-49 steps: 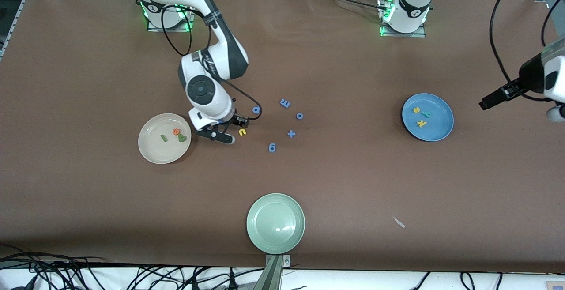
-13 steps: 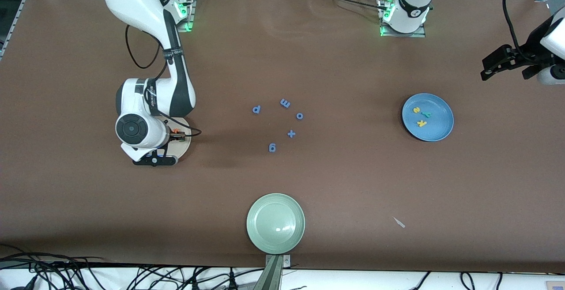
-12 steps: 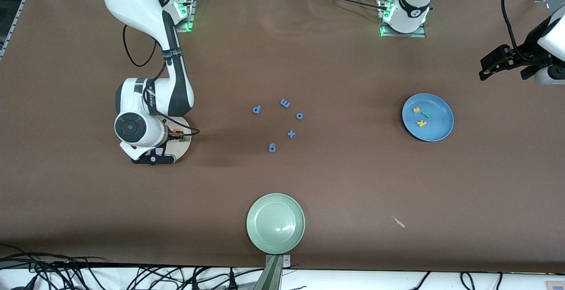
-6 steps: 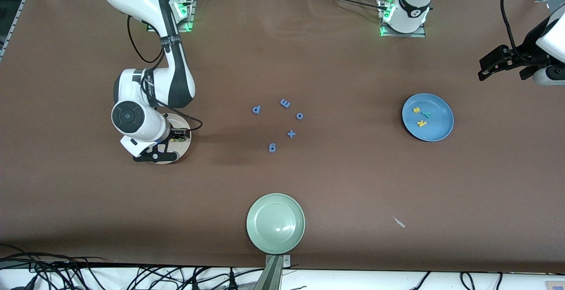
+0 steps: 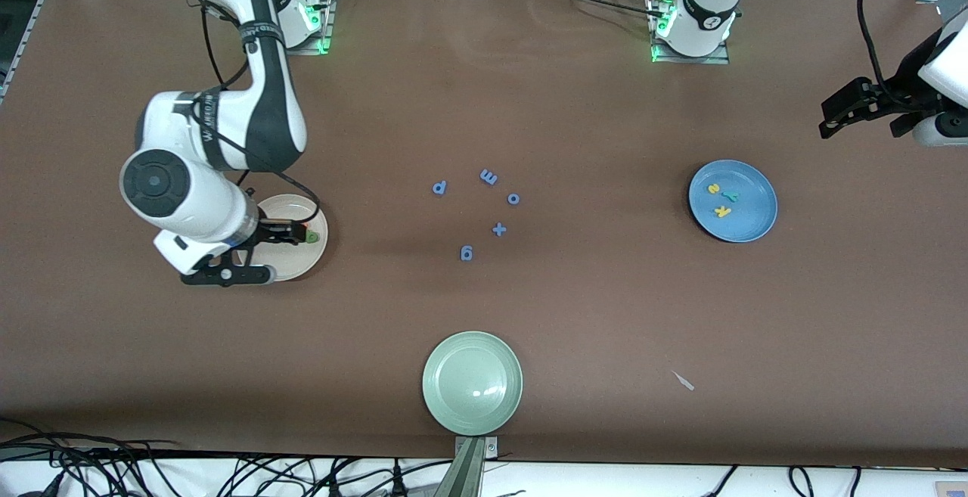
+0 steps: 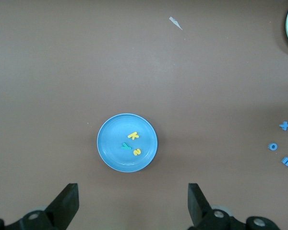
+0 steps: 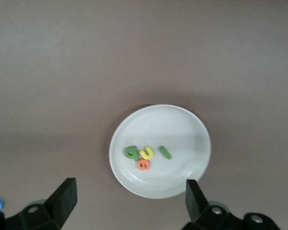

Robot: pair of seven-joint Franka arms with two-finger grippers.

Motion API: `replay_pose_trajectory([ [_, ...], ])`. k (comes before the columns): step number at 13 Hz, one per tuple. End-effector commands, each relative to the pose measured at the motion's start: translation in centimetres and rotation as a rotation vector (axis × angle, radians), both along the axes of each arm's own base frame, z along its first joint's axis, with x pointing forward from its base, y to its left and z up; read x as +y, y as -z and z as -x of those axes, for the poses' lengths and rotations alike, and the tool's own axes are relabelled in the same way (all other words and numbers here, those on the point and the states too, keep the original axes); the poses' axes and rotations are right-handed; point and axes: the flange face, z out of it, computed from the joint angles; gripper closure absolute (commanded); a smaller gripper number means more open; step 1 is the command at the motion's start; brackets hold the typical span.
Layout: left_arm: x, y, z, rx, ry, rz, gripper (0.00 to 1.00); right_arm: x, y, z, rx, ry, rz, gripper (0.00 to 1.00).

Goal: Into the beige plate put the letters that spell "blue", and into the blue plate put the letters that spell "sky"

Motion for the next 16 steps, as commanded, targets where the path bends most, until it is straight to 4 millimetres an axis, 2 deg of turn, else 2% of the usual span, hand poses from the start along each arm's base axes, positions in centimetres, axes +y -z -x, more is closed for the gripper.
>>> replay_pose_trajectory([
  [1, -0.3, -0.6, -0.1, -0.007, 0.021, 0.004, 0.0, 0.0, -5.3, 0.3, -0.004, -0.011, -0.036, 0.0],
  [2, -0.3, -0.6, -0.1, -0.007, 0.021, 0.004, 0.0, 0.3, -6.3, 0.6, 0.009, -0.015, -0.037, 0.0],
  [3, -0.3, -0.6, -0.1, -0.005, 0.022, 0.002, 0.0, 0.3, -8.6, 1.2, -0.013, -0.007, -0.069, 0.0],
  [4, -0.2, -0.6, -0.1, -0.007, 0.019, 0.002, 0.0, -0.1, -9.8, 1.7, -0.016, -0.018, -0.089, 0.0],
  [5, -0.2, -0.6, -0.1, -0.005, 0.019, 0.002, 0.0, -1.9, -11.1, 2.1, -0.005, -0.014, -0.108, 0.0],
  [8, -0.2, -0.6, -0.1, -0.007, 0.019, 0.002, 0.0, -4.6, -15.6, 4.6, -0.011, -0.074, -0.077, 0.0],
  [12, -0.3, -0.7, -0.1, -0.008, 0.021, 0.002, 0.0, -9.5, -18.4, 8.6, -0.017, -0.04, -0.113, 0.0],
  [13, -0.3, -0.6, -0.1, -0.007, 0.022, 0.002, 0.0, -9.6, -19.0, 9.6, -0.023, -0.048, -0.094, 0.0],
  [15, -0.2, -0.7, -0.1, -0.008, 0.019, 0.005, 0.0, -9.5, -19.4, 10.1, -0.031, -0.057, -0.058, 0.0],
  [16, -0.3, -0.6, -0.1, -0.007, 0.021, 0.005, 0.0, -10.3, -19.3, 10.4, -0.027, -0.045, -0.057, 0.0],
])
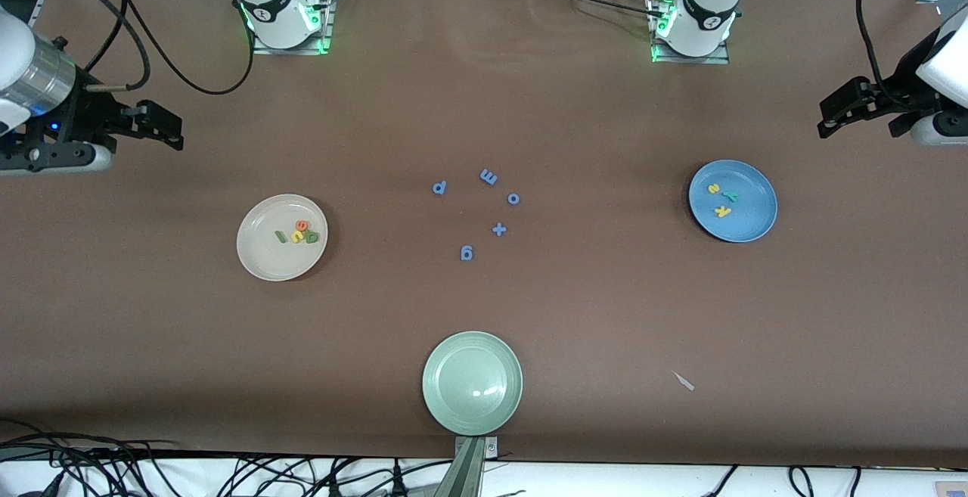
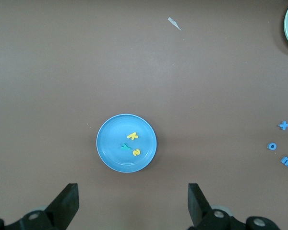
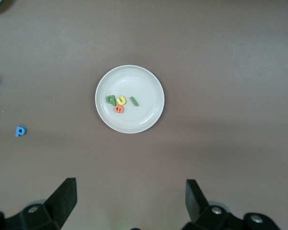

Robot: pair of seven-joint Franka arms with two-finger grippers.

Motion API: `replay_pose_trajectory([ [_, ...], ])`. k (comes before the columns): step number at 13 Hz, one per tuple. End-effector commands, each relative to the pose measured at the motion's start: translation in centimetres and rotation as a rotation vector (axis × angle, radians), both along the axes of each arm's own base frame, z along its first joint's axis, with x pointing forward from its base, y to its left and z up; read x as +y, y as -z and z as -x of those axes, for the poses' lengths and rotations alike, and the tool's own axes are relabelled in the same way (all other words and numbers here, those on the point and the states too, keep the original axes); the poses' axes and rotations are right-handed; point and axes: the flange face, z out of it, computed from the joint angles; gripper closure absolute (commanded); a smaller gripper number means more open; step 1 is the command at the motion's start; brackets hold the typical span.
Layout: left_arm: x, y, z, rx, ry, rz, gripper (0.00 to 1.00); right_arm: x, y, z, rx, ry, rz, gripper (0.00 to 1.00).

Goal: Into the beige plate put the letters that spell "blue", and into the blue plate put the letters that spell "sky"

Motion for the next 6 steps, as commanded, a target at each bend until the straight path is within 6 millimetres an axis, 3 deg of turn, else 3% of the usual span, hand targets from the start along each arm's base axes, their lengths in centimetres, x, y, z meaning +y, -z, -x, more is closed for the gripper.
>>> replay_pose_trajectory([
  [1, -0.1, -0.5, -0.1, -0.004, 0.016, 0.005, 0.0, -1.4, 0.2, 1.6, -0.004, 0.018, 0.016, 0.0],
  [3, -0.1, -0.5, -0.1, -0.004, 0.016, 0.005, 0.0, -1.3, -0.3, 2.7, -0.009, 0.02, 0.008, 0.0],
  [6, -0.1, -0.6, -0.1, -0.006, 0.018, 0.002, 0.0, -1.8, -0.7, 2.7, -0.01, 0.024, 0.002, 0.0],
])
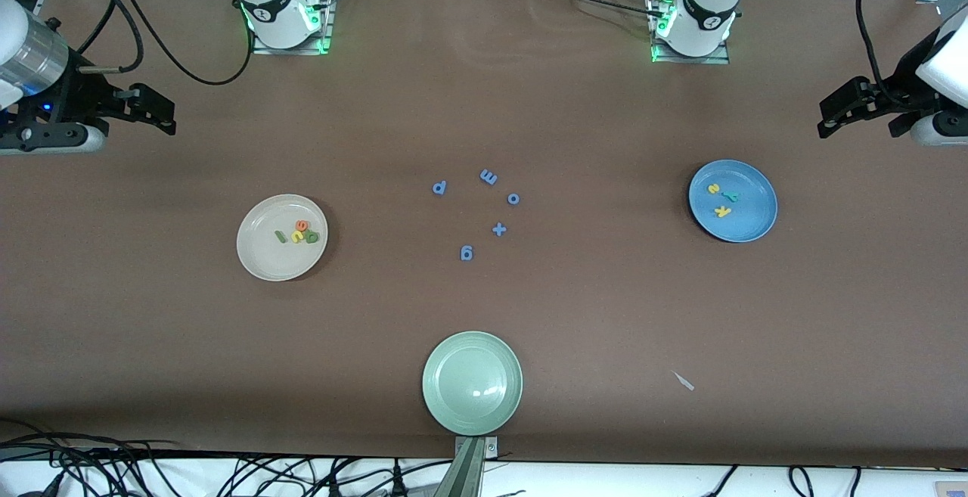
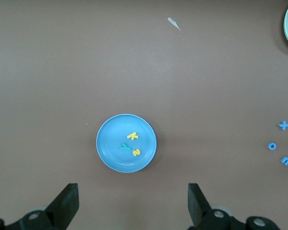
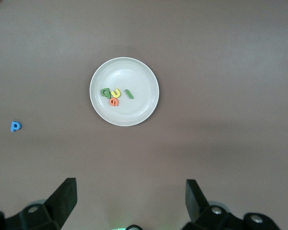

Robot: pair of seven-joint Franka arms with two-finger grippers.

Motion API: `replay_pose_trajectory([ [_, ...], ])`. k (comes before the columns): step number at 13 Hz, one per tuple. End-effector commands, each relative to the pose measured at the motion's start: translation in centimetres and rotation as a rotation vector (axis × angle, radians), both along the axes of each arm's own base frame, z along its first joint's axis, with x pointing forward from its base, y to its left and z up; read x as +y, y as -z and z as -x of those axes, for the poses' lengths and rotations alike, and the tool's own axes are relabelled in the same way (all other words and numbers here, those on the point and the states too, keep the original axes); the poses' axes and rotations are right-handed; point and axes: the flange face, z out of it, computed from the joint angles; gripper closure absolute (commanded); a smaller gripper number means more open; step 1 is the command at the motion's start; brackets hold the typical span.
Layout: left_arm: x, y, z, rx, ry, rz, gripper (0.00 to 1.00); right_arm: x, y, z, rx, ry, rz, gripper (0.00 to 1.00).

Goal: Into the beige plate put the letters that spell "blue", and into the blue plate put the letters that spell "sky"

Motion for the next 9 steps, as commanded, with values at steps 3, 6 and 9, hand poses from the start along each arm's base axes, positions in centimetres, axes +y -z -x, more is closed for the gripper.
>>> replay_pose_trajectory([
  [3, -0.2, -0.6, -0.1, -0.006, 0.019, 0.002, 0.0, -1.3, -0.7, 0.3, -0.02, 0.016, -0.008, 0.0],
  [6, -0.3, -0.6, -0.1, -0.006, 0.021, 0.004, 0.0, -1.0, -0.3, -0.3, -0.012, 0.025, -0.027, 0.0],
  [9, -0.1, -0.6, -0.1, -0.006, 0.019, 0.003, 0.0, -0.9, -0.5, -0.3, -0.016, 0.021, -0.041, 0.0],
])
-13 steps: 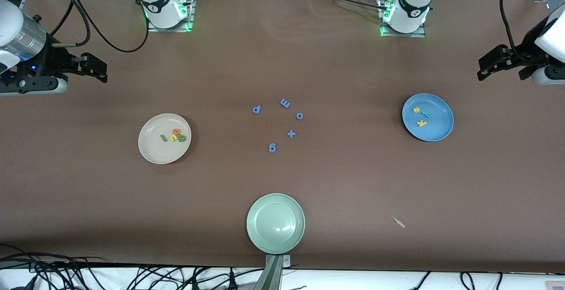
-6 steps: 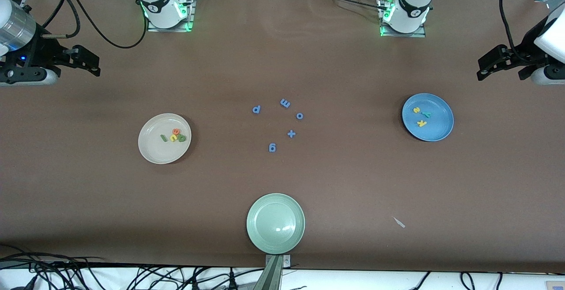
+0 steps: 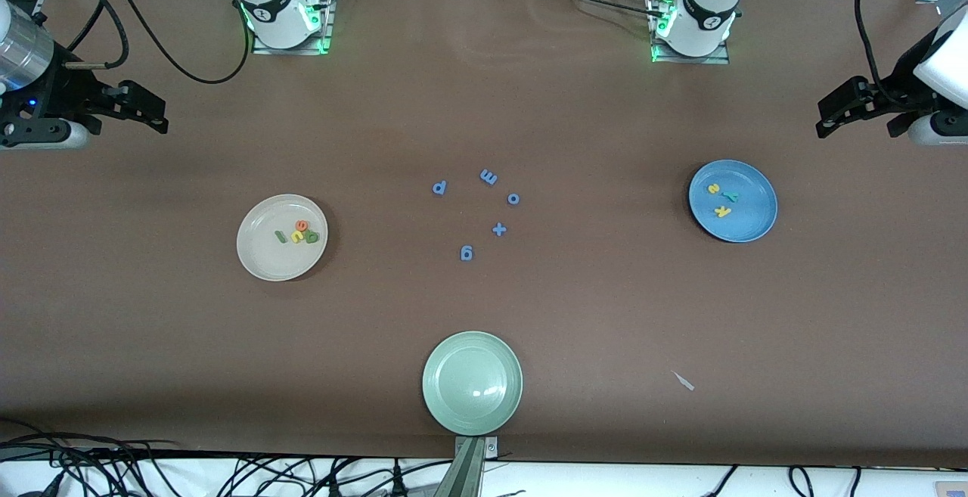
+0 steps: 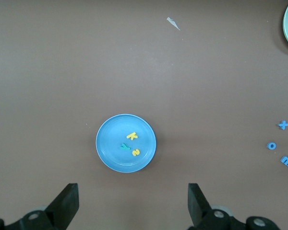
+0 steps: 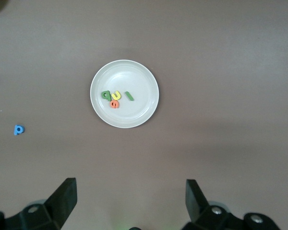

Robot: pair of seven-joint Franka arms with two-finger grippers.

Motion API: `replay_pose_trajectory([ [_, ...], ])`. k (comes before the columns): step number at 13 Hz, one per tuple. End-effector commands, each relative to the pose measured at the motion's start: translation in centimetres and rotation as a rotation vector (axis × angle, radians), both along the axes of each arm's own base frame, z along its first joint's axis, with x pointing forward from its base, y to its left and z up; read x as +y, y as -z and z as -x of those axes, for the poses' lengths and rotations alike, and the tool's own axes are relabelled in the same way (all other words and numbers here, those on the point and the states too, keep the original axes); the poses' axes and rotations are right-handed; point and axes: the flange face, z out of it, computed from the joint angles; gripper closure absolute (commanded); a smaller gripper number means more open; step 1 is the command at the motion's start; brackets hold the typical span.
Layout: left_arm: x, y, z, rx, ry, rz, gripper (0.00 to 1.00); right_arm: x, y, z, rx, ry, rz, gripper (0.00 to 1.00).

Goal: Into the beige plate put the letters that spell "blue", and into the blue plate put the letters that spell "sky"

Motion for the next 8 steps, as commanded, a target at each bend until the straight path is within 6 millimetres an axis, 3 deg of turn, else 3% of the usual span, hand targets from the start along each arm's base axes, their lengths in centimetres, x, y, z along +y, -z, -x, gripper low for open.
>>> replay_pose_trajectory([
  [1, 0.0, -0.6, -0.13, -0.006, 0.015, 0.003, 0.0, -0.13, -0.53, -0.12, -0.009, -0.002, -0.021, 0.0],
  [8, 0.19, -1.08, -0.18, -0.016, 0.012, 0.002, 0.0, -0.33, -0.36, 0.27, 0.022, -0.019, -0.021, 0.0],
])
